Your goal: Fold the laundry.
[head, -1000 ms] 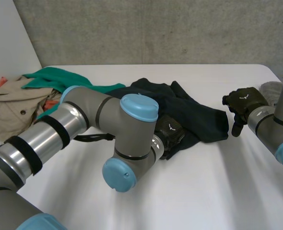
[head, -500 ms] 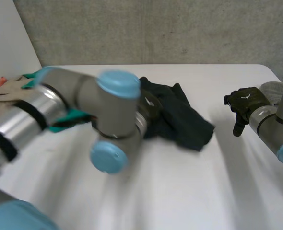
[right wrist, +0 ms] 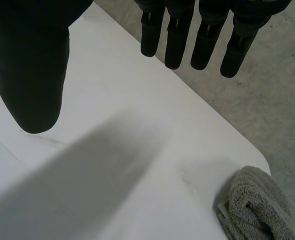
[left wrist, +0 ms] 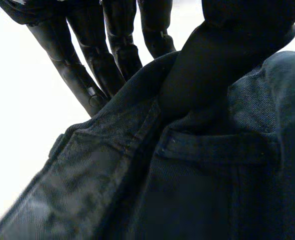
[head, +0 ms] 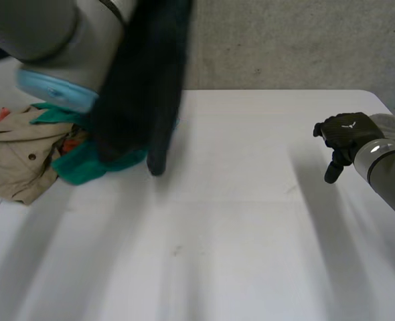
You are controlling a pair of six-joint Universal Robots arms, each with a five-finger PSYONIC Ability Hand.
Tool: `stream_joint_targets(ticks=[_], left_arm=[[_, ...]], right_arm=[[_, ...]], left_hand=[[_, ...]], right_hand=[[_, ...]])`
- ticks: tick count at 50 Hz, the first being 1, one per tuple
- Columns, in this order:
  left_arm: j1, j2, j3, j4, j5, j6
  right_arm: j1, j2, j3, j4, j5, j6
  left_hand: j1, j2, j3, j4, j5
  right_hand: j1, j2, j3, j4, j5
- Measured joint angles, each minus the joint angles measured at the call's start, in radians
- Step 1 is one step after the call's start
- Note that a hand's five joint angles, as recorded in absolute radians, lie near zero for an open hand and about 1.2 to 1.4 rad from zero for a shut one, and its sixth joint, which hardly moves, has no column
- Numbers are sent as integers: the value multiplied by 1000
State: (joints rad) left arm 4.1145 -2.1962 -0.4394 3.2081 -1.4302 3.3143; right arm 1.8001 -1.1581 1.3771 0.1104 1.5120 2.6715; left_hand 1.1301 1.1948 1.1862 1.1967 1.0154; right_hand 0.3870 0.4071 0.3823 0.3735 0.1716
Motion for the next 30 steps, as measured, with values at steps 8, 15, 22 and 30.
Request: stream_joint_targets(ticks=[8, 15, 22, 30], left_arm=[[-161, -229, -5, -88, 151, -52], [-271, -372, -21, -116, 145, 40], [-274, -276, -34, -88, -3, 140], [-226, -22, -202, -81, -144, 161]], right_arm=[[-22, -3, -1, 0, -7, 2], [-45, -3, 3, 6, -15, 2], [-66, -7, 9, 15, -39, 2], [-54, -58, 17, 68, -118, -17]], left_hand=[[-1, -5, -4, -4, -4], [-693, -722, -709, -728, -725], [-934, -992, -979, -996, -971], [-933, -992, -979, -996, -971]], right_hand=[[0, 0, 0, 0, -4], [0, 0, 0, 0, -4], [0, 0, 0, 0, -4], [0, 0, 0, 0, -4]])
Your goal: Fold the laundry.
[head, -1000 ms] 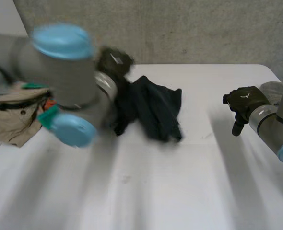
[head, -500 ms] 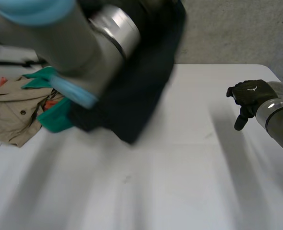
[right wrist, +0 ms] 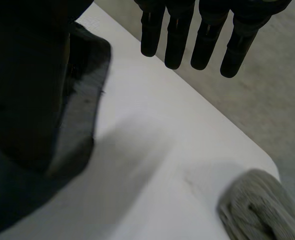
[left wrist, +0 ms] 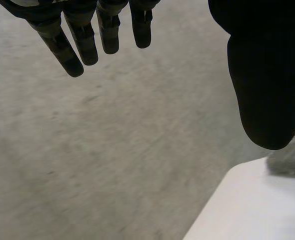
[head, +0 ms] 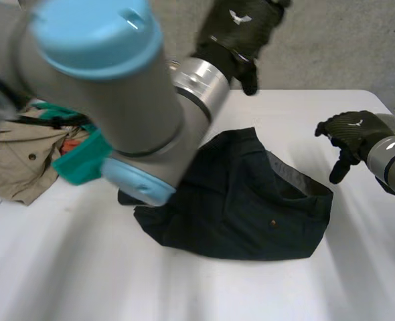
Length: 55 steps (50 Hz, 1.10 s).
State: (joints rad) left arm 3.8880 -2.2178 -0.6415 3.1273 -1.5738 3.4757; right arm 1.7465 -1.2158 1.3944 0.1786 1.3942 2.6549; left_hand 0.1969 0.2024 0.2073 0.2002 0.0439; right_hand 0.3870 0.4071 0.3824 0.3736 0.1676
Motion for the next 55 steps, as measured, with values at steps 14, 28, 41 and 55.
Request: stream_joint_targets(ticks=[14, 28, 41, 55], left_arm=[[39, 351, -649, -164, -216, 9], [21, 316, -914, -264, -72, -153], [37, 63, -660, -280, -77, -166], [61, -249, -161, -255, -218, 72]], right_arm=[[26, -154, 117, 273, -389, -329], [10, -69, 173, 558, -485, -826], [-47, 135, 82, 261, -465, -854], [-39, 315, -14, -132, -346, -689]], left_hand=[[265, 249, 244, 255, 238], [359, 352, 347, 359, 338], [90, 80, 75, 78, 49], [13, 2, 5, 2, 3]], right_hand=[[103, 45, 106, 117, 153], [143, 128, 152, 162, 187], [-173, -197, -176, -162, -121], [-103, -118, -93, -94, -51]])
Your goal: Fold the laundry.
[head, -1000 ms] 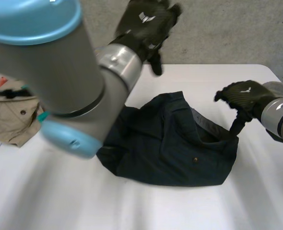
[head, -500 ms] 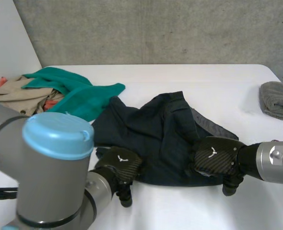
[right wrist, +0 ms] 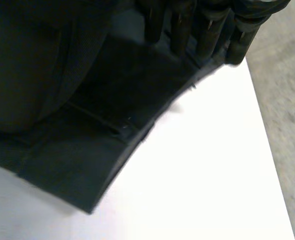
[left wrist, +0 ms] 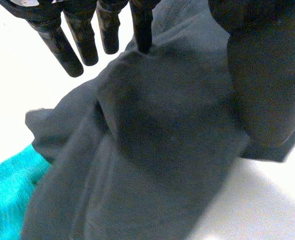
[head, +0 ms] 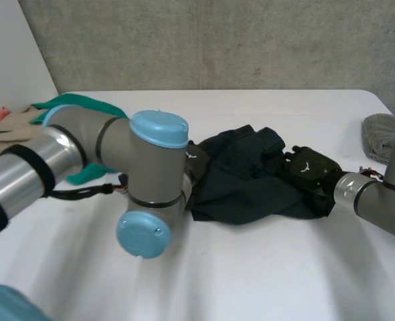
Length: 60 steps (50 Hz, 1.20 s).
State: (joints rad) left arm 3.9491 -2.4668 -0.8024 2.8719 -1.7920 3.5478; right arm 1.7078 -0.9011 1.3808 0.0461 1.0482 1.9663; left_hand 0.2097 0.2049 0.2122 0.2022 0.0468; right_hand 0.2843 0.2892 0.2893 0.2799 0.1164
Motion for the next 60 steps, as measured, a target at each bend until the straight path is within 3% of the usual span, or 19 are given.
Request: stream_joint_targets(ticks=[2, 3, 4, 5, 7, 10, 16, 25, 31, 35, 42, 46, 57, 58, 60], left_arm=[[-6, -36, 51, 5, -5, 40], [-12, -60, 81, 11, -7, 71], [-13, -63, 86, 11, -8, 77], [-18, -79, 106, 18, -9, 104], [-24, -91, 122, 28, -10, 139], [-31, -68, 124, 42, -15, 172], [-18, 129, 60, 54, -2, 146], [46, 521, -22, -2, 134, -34], [77, 655, -1, -123, 207, -144], [96, 692, 32, -146, 227, -205], [143, 608, 123, -136, 245, -285], [162, 445, 189, -147, 260, -320], [195, -10, 365, -108, 256, -368], [202, -50, 394, -85, 252, -368], [217, -103, 441, -44, 241, -365]], right_arm=[[10, 20, -10, -41, 34, 36], [17, 29, -14, -67, 55, 61], [19, 31, -15, -73, 59, 67], [27, 35, -15, -92, 78, 96], [37, 31, -11, -112, 98, 139], [50, -3, 4, -121, 125, 218], [64, -185, 19, -72, 172, 420], [27, -486, -132, 208, 191, 668], [3, -564, -279, 351, 180, 789], [4, -569, -361, 355, 183, 867], [51, -467, -459, 257, 211, 1005], [120, -330, -503, 167, 267, 1041], [261, 72, -622, -72, 472, 846], [271, 108, -636, -110, 500, 823], [289, 165, -659, -189, 555, 789]], left_hand=[[188, 176, 168, 167, 153], [373, 344, 334, 336, 317], [373, 344, 334, 336, 317], [559, 519, 508, 503, 479], [861, 819, 788, 806, 772], [936, 977, 960, 983, 929], [936, 986, 971, 991, 931], [936, 986, 971, 991, 931], [936, 988, 973, 992, 941], [936, 988, 973, 994, 941], [936, 988, 975, 995, 941], [936, 988, 975, 995, 941], [897, 944, 931, 949, 906], [634, 672, 667, 696, 668], [373, 413, 424, 427, 406]], right_hand=[[275, 272, 250, 251, 238], [541, 547, 534, 533, 468], [593, 582, 570, 569, 519], [755, 750, 736, 743, 693], [816, 871, 864, 877, 822], [816, 884, 892, 908, 836], [816, 884, 893, 911, 837], [816, 884, 897, 912, 854], [816, 884, 898, 912, 854], [816, 884, 898, 912, 857], [837, 884, 898, 912, 884], [837, 884, 898, 912, 884], [822, 846, 863, 876, 857], [708, 721, 727, 740, 727], [383, 373, 388, 422, 401]])
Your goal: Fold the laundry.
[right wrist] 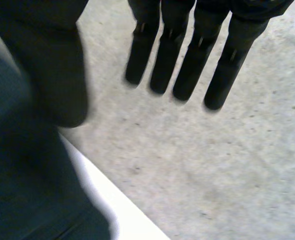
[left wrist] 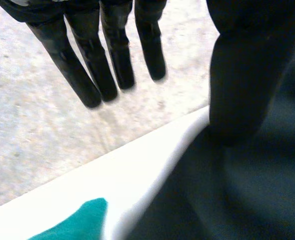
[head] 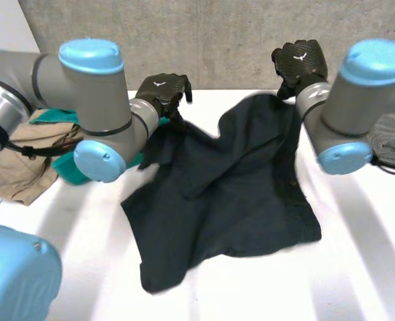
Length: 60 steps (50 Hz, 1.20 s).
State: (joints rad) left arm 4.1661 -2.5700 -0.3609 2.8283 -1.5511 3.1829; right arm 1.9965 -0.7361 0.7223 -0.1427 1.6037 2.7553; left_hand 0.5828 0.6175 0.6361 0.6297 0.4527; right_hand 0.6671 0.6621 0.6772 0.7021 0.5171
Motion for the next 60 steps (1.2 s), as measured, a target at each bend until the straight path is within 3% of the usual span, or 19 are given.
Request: stream_joint_targets(ticks=[1, 2, 3, 5, 10, 15, 25, 33, 40, 48, 51, 55, 57, 58, 59, 60], left_arm=[[5, -11, 13, 12, -6, 1], [12, -21, 29, 28, -17, 3], [18, -27, 43, 42, -31, 6], [31, -21, 65, 70, -81, 15], [27, 73, 11, 75, -178, 50], [-2, 268, -220, 69, -211, 127], [-91, 635, -770, 49, -139, 288], [-207, 796, -1134, -11, -129, 300], [-280, 776, -1287, 56, -176, 279], [-299, 648, -1323, 284, -296, 323], [-293, 611, -1313, 326, -308, 355], [-283, 552, -1287, 361, -306, 405], [-281, 532, -1275, 371, -305, 423], [-280, 513, -1263, 381, -304, 441], [-279, 505, -1258, 385, -304, 448], [-278, 494, -1249, 394, -304, 463]], right_arm=[[4, 11, -4, -20, 13, -6], [9, 25, -10, -50, 34, -15], [15, 36, -14, -82, 54, -23], [25, 44, -16, -132, 94, -41], [30, -17, 24, -130, 145, -71], [9, -159, 127, 45, 137, -87], [-71, -406, 411, 505, -59, -144], [-180, -523, 723, 638, -256, -179], [-221, -547, 938, 511, -378, -180], [-219, -538, 1150, 104, -416, -167], [-213, -527, 1181, 5, -409, -160], [-209, -508, 1195, -77, -392, -151], [-208, -504, 1194, -90, -385, -147], [-207, -501, 1192, -98, -379, -142], [-207, -500, 1190, -101, -376, -140], [-206, -501, 1186, -102, -371, -135]], left_hand=[[-117, -120, -134, -119, -118], [-117, -120, -134, -119, -118], [-291, -279, -293, -299, -287], [-389, -402, -420, -420, -402], [-390, -416, -430, -430, -408], [-390, -416, -430, -430, -408], [-280, -326, -344, -336, -329], [-107, -147, -165, -158, -155], [-179, -213, -229, -232, -234], [-237, -282, -298, -297, -304], [-237, -282, -298, -297, -305], [-234, -277, -295, -294, -298], [-136, -180, -206, -200, -197], [58, -16, -35, -26, -27], [58, -16, -35, -26, -27], [214, 162, 123, 132, 126]], right_hand=[[-118, -118, -116, -135, -123], [-263, -266, -263, -282, -292], [-343, -344, -345, -367, -369], [-442, -442, -457, -475, -464], [-447, -455, -474, -496, -470], [-447, -455, -474, -496, -470], [-433, -405, -418, -446, -428], [-249, -257, -262, -283, -265], [-249, -257, -262, -282, -265], [-239, -244, -246, -262, -248], [-94, -106, -117, -142, -126], [332, 383, 360, 325, 325], [394, 466, 451, 428, 420], [430, 499, 487, 470, 466], [435, 503, 494, 482, 475], [435, 503, 495, 485, 479]])
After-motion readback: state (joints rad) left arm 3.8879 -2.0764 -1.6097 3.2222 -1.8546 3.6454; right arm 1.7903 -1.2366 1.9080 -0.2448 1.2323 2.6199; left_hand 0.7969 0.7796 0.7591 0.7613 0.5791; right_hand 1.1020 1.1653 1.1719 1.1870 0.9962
